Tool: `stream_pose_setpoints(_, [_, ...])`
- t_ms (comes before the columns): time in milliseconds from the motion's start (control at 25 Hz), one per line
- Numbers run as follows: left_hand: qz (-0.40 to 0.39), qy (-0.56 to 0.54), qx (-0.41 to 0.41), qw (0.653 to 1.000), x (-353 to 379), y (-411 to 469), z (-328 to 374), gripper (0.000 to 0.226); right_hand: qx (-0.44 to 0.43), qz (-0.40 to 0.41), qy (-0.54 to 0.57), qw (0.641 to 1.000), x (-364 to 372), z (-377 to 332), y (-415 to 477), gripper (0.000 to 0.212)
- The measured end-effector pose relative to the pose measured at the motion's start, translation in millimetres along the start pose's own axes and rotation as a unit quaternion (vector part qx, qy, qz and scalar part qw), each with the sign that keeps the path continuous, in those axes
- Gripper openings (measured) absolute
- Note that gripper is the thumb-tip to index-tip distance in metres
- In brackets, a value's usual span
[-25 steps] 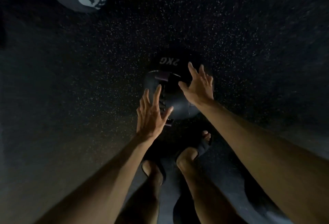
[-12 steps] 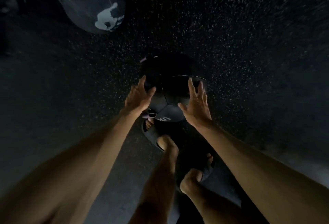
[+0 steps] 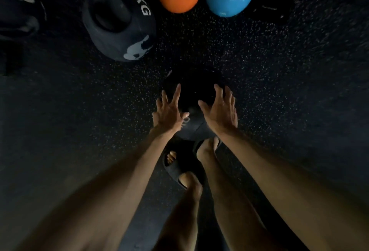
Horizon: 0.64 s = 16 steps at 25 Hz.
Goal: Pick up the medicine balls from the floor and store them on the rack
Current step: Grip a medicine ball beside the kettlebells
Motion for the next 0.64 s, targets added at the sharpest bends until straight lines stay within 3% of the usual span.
stream_pose_setpoints(200, [-0.023, 0.005, -0.044, 0.999, -43.2, 45.4, 19.6, 0.079, -0.035, -0.048, -0.033, 0.998, -2.5, 1.9, -3.3, 0.097])
stream_pose_setpoints(360, [0.046, -0.056, -0.064, 0.995, -73.6, 63.5, 22.6, 0.054, -0.028, -0.079, -0.037, 0.996, -16.7, -19.3, 40.7, 0.097])
stream_pose_setpoints(640, [0.136, 0.112, 0.010, 0.984, -128.2, 127.5, 7.1, 0.054, 0.022, -0.059, -0.005, 0.998, -28.1, -72.4, 131.2, 0.093])
Point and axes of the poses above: each hand's wrist, its own y-axis towards the middle knuckle, its own x-axis out of the palm, z = x × y, the point moved 3 cm from there along y, towards the middle knuckle, and after that the axes turned 1 degree about z, right-handed, at the moved point
